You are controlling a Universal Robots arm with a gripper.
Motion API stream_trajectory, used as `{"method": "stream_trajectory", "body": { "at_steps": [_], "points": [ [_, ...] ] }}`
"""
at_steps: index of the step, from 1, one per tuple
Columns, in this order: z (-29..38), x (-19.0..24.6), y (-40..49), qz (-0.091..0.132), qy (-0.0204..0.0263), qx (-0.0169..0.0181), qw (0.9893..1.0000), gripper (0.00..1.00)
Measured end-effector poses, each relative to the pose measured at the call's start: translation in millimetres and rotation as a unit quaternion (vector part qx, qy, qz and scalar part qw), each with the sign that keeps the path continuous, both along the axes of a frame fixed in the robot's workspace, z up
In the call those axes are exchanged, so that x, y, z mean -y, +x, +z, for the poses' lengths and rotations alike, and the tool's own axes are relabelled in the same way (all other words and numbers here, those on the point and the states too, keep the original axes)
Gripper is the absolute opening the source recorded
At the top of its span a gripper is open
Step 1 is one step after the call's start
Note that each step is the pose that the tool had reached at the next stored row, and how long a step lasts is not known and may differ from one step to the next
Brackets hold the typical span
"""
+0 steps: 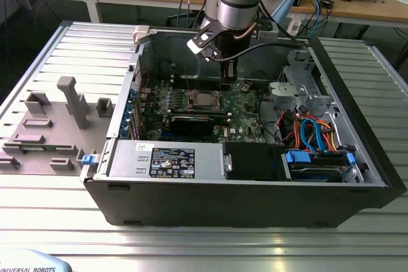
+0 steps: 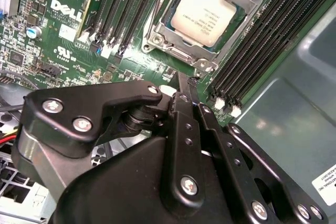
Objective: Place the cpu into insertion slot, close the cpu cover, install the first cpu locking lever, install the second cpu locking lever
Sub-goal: 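Close the cpu cover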
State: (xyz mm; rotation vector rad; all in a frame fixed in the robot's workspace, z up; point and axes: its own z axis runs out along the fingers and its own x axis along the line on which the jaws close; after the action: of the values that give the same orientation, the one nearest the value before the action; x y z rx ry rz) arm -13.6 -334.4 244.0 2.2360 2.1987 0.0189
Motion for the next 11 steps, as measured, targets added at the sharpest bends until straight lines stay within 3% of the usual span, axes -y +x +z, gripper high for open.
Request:
{"method": "stream_trajectory", "body": {
  "at_steps": [8,11],
  "points": [
    [-0.3,0.1,-3.4,0.000,0.0000,0.0000,1.0000,0.11],
    [-2.3,0.0,-8.6,0.000,0.0001,0.0000,1.0000,0.11]
  ]
}}
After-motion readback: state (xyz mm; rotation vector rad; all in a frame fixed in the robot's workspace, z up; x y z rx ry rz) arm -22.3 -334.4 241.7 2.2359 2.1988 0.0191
